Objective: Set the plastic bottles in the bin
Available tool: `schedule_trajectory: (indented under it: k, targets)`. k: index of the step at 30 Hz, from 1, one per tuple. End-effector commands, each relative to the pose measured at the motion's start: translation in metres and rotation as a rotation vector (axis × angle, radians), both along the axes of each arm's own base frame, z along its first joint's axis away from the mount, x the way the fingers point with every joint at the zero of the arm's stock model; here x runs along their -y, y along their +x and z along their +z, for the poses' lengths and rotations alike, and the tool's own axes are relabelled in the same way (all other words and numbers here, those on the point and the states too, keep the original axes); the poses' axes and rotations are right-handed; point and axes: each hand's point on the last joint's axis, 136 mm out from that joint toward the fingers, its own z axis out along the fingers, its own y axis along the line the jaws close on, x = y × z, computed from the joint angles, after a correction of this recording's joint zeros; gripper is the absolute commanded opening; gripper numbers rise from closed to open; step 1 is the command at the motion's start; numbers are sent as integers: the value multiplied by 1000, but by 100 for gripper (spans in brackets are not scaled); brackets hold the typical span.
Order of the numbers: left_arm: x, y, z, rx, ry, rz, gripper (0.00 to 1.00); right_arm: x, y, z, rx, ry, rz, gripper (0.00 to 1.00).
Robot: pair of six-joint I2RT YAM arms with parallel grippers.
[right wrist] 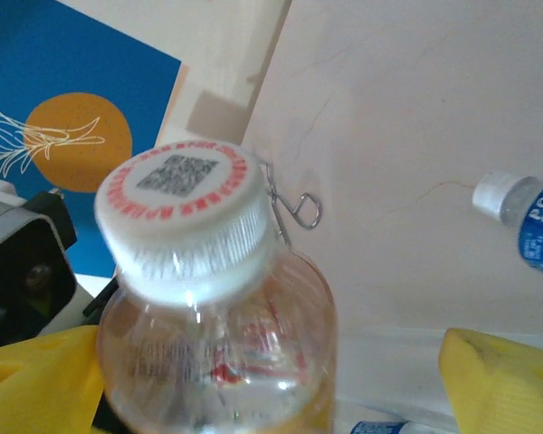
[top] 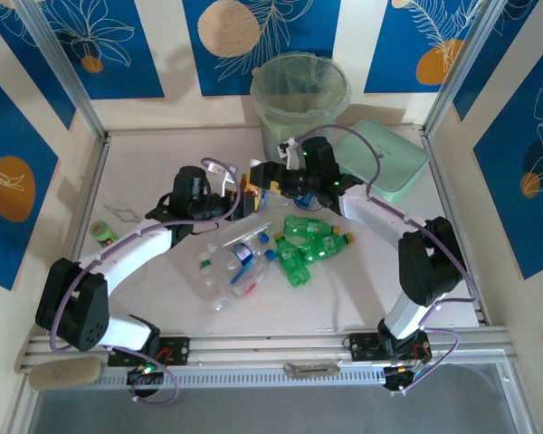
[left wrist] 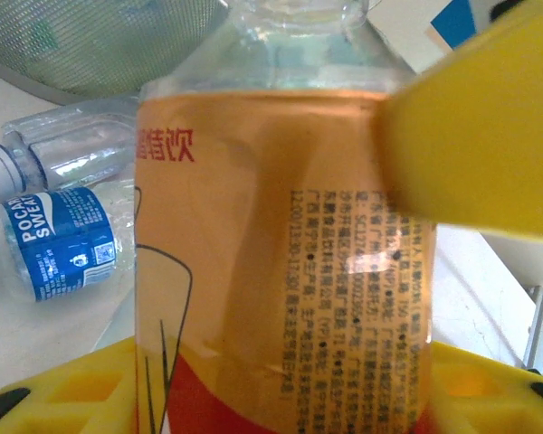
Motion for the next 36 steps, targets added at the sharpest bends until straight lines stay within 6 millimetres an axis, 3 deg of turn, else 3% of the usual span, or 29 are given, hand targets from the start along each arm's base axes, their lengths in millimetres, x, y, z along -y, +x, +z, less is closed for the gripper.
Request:
schedule_trajectory:
  k: [1,7,15,17,23,27,32,36]
  targets:
    - [6,-6,10,48,-11,-26,47,-14,-3,12,8,32,46,93]
    - [5,-8,7,48,10,-20,48,-23,-5,6,-14,40,67,83]
    - [5,-6,7,51,15,-9,51,-23,-6,4,-17,34,68,61]
    - [6,-5,7,50,14,-7,55,-22,-6,5,-16,34,66,59]
    - [1,-2,6,47,23,29,79,-17,-2,5,-18,26,45,56]
    - [-7,2,1,33,65,73,88,-7,4,-2,-19,-6,6,55]
    - [-19,4,1,53,104,128,93,13,11,-23,-22,-75,-69,55]
    - [-43,9,-1,86,146,259,98,37,16,-36,-41,-120,-141,55]
